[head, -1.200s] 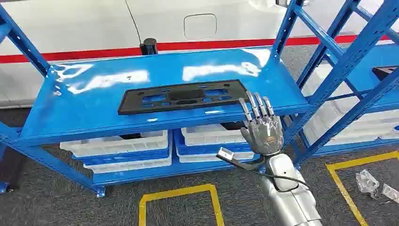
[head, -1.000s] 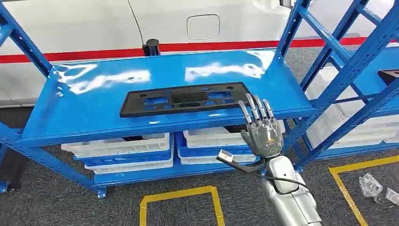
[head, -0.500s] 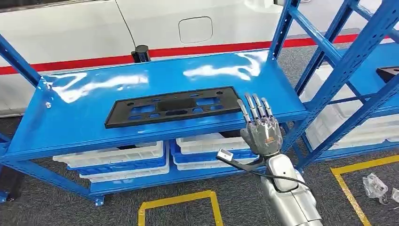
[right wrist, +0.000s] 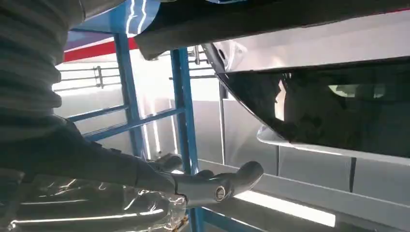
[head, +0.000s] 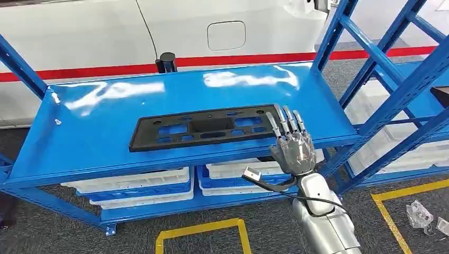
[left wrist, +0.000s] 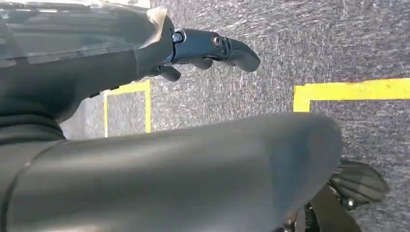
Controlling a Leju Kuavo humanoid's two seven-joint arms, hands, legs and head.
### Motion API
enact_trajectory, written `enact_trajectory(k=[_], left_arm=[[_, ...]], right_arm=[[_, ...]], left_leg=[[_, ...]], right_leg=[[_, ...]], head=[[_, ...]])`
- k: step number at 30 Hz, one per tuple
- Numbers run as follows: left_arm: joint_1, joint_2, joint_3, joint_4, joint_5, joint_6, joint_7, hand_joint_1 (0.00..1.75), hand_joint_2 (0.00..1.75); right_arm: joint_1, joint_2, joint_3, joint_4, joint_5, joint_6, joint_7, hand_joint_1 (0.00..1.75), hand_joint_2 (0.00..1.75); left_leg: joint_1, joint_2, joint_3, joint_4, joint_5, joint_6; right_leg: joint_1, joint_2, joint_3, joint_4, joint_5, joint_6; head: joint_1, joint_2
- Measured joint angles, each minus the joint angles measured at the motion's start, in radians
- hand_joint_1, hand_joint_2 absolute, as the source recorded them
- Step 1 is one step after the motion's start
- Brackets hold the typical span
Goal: Take the parts from the cabinet and place them on the table.
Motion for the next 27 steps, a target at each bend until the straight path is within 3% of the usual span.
enact_trajectory(k=[1,2,3,4,7,8,9,10,11,12,13,14,15,18,19,20,23,25,26,27], left_arm=[[0.0,0.0,0.0,0.0,0.0,0.0,0.0,0.0,0.0],[0.0,0.0,0.0,0.001,0.0,0.0,0.0,0.0,0.0],[0.0,0.0,0.0,0.001,0.0,0.001,0.0,0.0,0.0],[-0.002,0.0,0.0,0.002,0.0,0.003,0.0,0.0,0.0],[-0.002,0.0,0.0,0.002,0.001,0.007,0.0,0.0,0.0],[-0.002,0.0,0.0,0.001,0.002,0.008,0.0,0.0,0.0],[-0.002,0.0,0.0,0.002,0.002,0.009,0.0,0.0,0.0],[-0.002,-0.001,0.0,0.002,0.002,0.009,0.0,0.0,0.0],[-0.003,-0.001,0.0,0.002,0.002,0.009,0.0,0.0,0.0],[-0.003,0.0,0.0,0.002,0.002,0.009,0.0,0.0,0.0],[-0.001,0.0,0.0,0.002,0.002,0.01,0.0,0.0,0.0],[0.0,0.0,0.0,0.002,0.003,0.01,0.0,0.0,0.0],[0.001,0.0,0.0,0.002,0.003,0.01,0.0,0.0,0.0],[0.0,0.002,0.0,0.002,0.002,0.011,0.001,0.0,0.0],[0.0,0.002,0.0,0.002,0.003,0.012,0.003,0.0,0.0],[-0.002,0.002,0.0,0.002,0.003,0.013,0.005,0.0,0.0],[-0.002,0.002,0.0,0.002,0.007,0.018,0.013,0.0,0.0],[-0.002,0.0,0.001,0.002,0.008,0.019,0.015,0.0,0.0],[-0.003,0.0,0.001,0.002,0.009,0.021,0.015,0.0,0.0],[-0.005,0.0,0.001,0.002,0.012,0.025,0.015,0.0,0.0]], right_arm=[[-0.002,0.0,0.0,0.0,0.0,0.0,0.0,0.0,1.75],[-0.005,0.0,0.0,0.0,-0.001,0.0,0.0,0.0,1.75],[-0.007,0.001,0.0,0.001,-0.002,0.0,0.0,0.0,1.75],[-0.011,0.003,0.001,0.002,-0.004,0.004,0.0,0.0,1.75],[-0.011,0.004,0.002,0.003,-0.006,0.004,0.0,0.0,1.75],[-0.013,0.006,0.002,0.003,-0.006,0.004,0.0,0.0,1.75],[-0.014,0.007,0.002,0.003,-0.006,0.004,0.0,0.0,1.75],[-0.015,0.008,0.002,0.003,-0.006,0.004,0.0,0.0,1.75],[-0.016,0.009,0.002,0.003,-0.006,0.004,0.0,0.0,1.75],[-0.016,0.01,0.002,0.004,-0.007,0.003,0.0,0.0,1.75],[-0.015,0.011,0.002,0.007,-0.008,0.004,0.0,0.0,1.75],[-0.015,0.012,0.002,0.008,-0.008,0.004,0.0,0.0,1.75],[-0.015,0.012,0.002,0.008,-0.008,0.004,0.0,0.0,1.75],[-0.015,0.013,0.002,0.008,-0.01,0.004,0.0,0.0,1.75],[-0.015,0.015,0.002,0.008,-0.011,0.003,0.0,0.0,1.75],[-0.016,0.015,0.002,0.008,-0.011,0.004,0.0,0.0,1.75],[-0.016,0.017,0.003,0.008,-0.012,0.004,0.0,0.0,1.75],[-0.017,0.018,0.004,0.008,-0.013,0.005,0.0,0.0,1.75],[-0.018,0.018,0.004,0.008,-0.013,0.005,0.0,0.0,1.75],[-0.019,0.019,0.005,0.01,-0.019,0.005,-0.002,0.0,1.75]], left_leg=[[0.0,-0.002,0.011,0.0,-0.007,-0.003],[0.0,-0.002,0.019,0.0,-0.012,-0.006],[-0.003,-0.003,0.023,0.0,-0.019,-0.012],[-0.01,-0.004,0.024,0.003,-0.028,-0.02],[-0.006,-0.001,0.03,-0.004,-0.033,-0.03],[-0.002,-0.001,0.024,0.003,-0.041,-0.038],[-0.003,0.001,0.019,0.028,-0.055,-0.043],[-0.001,0.002,-0.006,0.084,-0.082,-0.047],[0.001,0.002,-0.037,0.145,-0.108,-0.05],[0.003,0.002,-0.083,0.226,-0.14,-0.053],[0.005,0.002,-0.152,0.328,-0.16,-0.057],[0.006,0.003,-0.162,0.325,-0.141,-0.057],[0.008,0.004,-0.155,0.29,-0.107,-0.056],[0.009,0.006,-0.065,0.073,0.025,-0.049],[0.009,0.005,-0.046,0.033,0.029,-0.046],[0.005,0.005,-0.031,0.013,0.015,-0.046],[-0.004,0.003,-0.032,0.018,0.01,-0.03],[0.004,0.004,-0.018,0.002,0.016,-0.018],[0.004,0.004,-0.016,0.0,0.014,-0.014],[0.004,0.005,-0.013,0.001,0.01,-0.004]], right_leg=[[-0.002,-0.001,0.042,-0.105,0.056,0.013],[-0.003,-0.002,0.076,-0.183,0.091,0.019],[-0.003,-0.009,0.103,-0.256,0.117,0.016],[0.002,-0.006,0.115,-0.258,0.115,-0.005],[0.007,-0.003,0.115,-0.259,0.111,-0.026],[-0.009,-0.002,0.123,-0.263,0.111,-0.033],[-0.008,-0.002,0.128,-0.263,0.106,-0.041],[-0.008,-0.003,0.134,-0.263,0.102,-0.051],[-0.008,-0.004,0.137,-0.263,0.099,-0.055],[-0.007,-0.004,0.139,-0.263,0.096,-0.059],[-0.006,-0.004,0.144,-0.263,0.091,-0.063],[-0.006,-0.003,0.148,-0.263,0.088,-0.062],[-0.007,-0.001,0.153,-0.263,0.084,-0.059],[-0.009,0.003,0.176,-0.263,0.068,-0.049],[-0.007,0.003,0.177,-0.263,0.063,-0.044],[0.007,0.004,0.178,-0.26,0.057,-0.036],[-0.001,0.002,0.182,-0.271,0.057,-0.023],[-0.001,-0.001,0.174,-0.253,0.044,-0.014],[0.0,-0.001,0.164,-0.232,0.034,-0.015],[0.001,-0.001,0.086,-0.087,-0.017,-0.025]], head=[[0.0,0.0],[0.0,0.0],[0.002,0.0],[0.0,0.0],[0.001,0.0],[0.0,0.0],[0.0,0.0],[-0.007,0.0],[-0.007,0.0],[-0.006,0.0],[-0.006,0.0],[-0.006,0.0],[-0.007,0.0],[-0.006,0.0],[-0.006,0.0],[-0.006,0.0],[-0.005,0.0],[-0.002,0.0],[-0.003,0.0],[0.001,0.0]])
